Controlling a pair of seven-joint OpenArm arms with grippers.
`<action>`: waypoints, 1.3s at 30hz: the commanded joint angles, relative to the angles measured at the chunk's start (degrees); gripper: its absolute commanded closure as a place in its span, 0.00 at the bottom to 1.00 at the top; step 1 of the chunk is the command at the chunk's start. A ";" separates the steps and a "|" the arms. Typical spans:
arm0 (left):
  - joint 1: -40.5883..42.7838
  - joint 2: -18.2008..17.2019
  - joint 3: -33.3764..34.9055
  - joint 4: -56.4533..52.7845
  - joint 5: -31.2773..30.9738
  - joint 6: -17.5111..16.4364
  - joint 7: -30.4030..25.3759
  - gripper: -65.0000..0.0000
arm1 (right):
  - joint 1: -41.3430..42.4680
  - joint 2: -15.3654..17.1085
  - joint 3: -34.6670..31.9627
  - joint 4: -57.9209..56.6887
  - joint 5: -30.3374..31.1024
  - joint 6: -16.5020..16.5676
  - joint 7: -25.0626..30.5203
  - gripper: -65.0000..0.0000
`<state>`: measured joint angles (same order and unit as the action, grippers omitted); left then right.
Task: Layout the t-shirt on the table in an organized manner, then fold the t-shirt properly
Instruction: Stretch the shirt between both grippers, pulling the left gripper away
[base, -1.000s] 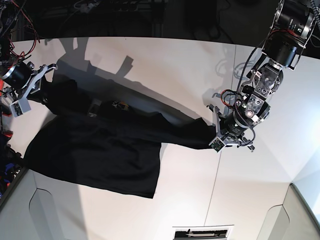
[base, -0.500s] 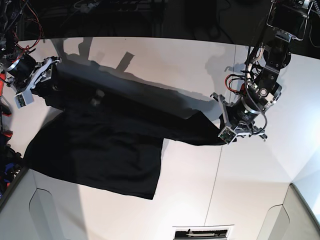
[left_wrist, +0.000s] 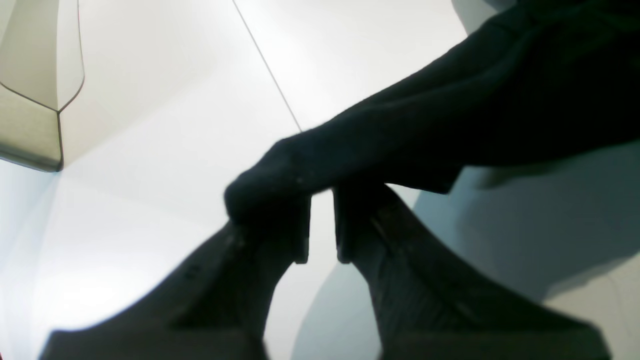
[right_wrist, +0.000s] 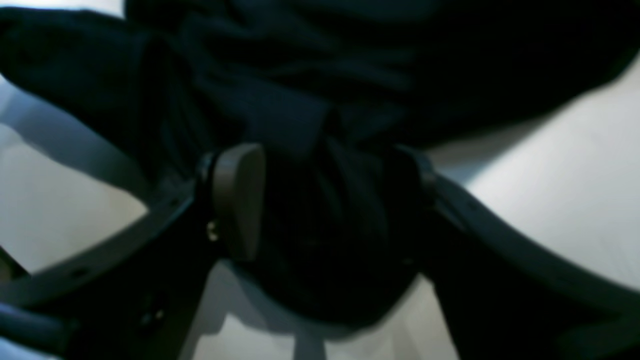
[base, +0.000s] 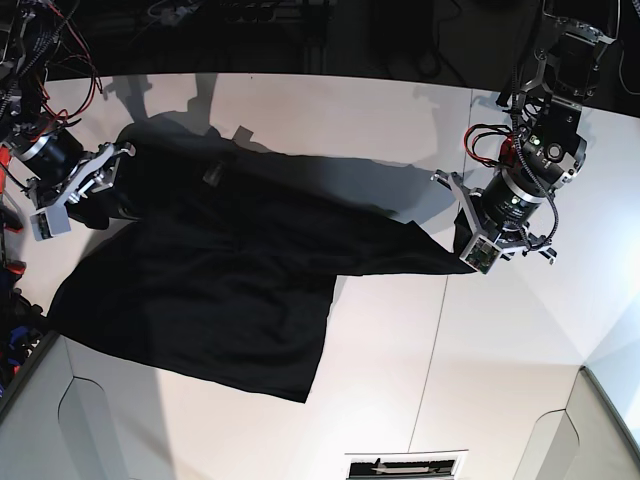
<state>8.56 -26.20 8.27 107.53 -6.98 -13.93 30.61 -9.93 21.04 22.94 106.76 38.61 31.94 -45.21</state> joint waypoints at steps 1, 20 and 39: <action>-0.76 -0.63 -0.44 1.05 -0.07 0.68 -1.20 0.83 | 1.09 0.00 0.61 0.85 0.81 0.00 1.73 0.43; -0.70 -0.63 -0.44 0.90 -0.04 2.36 0.24 0.83 | 8.98 -6.91 0.63 -1.49 -9.25 -2.38 7.52 1.00; 1.66 -0.63 -0.44 0.87 0.35 -2.29 1.09 0.83 | 19.56 -6.95 0.20 -22.18 1.57 0.92 1.18 1.00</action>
<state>10.70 -26.26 8.21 107.50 -6.55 -16.53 33.01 8.45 13.30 23.07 83.61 39.20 32.18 -45.19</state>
